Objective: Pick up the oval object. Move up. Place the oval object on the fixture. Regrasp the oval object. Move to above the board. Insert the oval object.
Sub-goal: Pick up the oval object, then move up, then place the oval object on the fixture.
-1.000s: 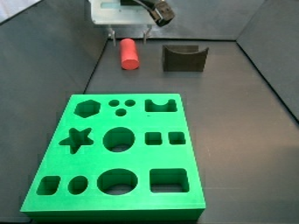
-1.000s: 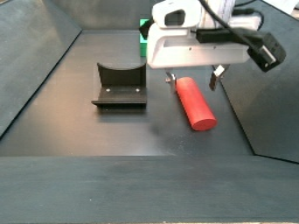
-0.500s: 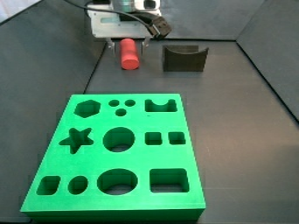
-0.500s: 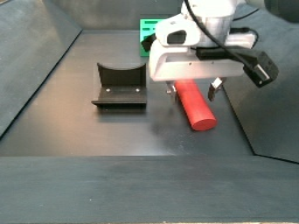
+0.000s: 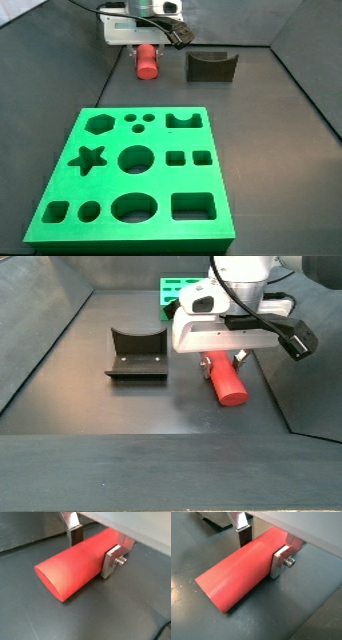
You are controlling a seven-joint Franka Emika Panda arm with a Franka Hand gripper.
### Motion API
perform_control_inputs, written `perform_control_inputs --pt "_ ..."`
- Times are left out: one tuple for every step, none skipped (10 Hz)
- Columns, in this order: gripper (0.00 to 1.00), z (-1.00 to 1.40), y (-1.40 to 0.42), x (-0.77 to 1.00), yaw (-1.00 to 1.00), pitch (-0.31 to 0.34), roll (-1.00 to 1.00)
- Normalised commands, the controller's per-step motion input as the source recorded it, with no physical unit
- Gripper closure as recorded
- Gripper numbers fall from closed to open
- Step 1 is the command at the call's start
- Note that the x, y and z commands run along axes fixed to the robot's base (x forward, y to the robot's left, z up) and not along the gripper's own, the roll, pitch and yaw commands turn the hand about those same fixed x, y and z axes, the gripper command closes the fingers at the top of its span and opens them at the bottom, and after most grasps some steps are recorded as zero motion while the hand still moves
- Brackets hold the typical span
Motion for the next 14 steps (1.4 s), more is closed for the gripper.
perform_control_inputs --pt "1.00 0.00 0.00 0.00 0.00 0.000 0.00" --pt "1.00 0.00 0.00 0.00 0.00 0.000 0.00" --pt "1.00 0.00 0.00 0.00 0.00 0.000 0.00" --pt "1.00 0.00 0.00 0.00 0.00 0.000 0.00" --pt "1.00 0.00 0.00 0.00 0.00 0.000 0.00" --pt "1.00 0.00 0.00 0.00 0.00 0.000 0.00" --pt "1.00 0.00 0.00 0.00 0.00 0.000 0.00" --pt "1.00 0.83 0.00 0.00 0.00 0.000 0.00" --pt "1.00 0.76 -0.02 -0.08 -0.03 0.047 -0.01" --pt "1.00 0.70 -0.02 -0.08 -0.03 0.050 0.00" --pt "1.00 0.55 0.00 -0.06 -0.03 0.045 0.02" --pt "1.00 0.37 0.00 -0.04 -0.03 0.049 0.05" --pt "1.00 0.23 0.00 -0.03 -0.02 0.054 0.07" --pt "1.00 1.00 0.00 0.00 0.00 0.000 0.00"
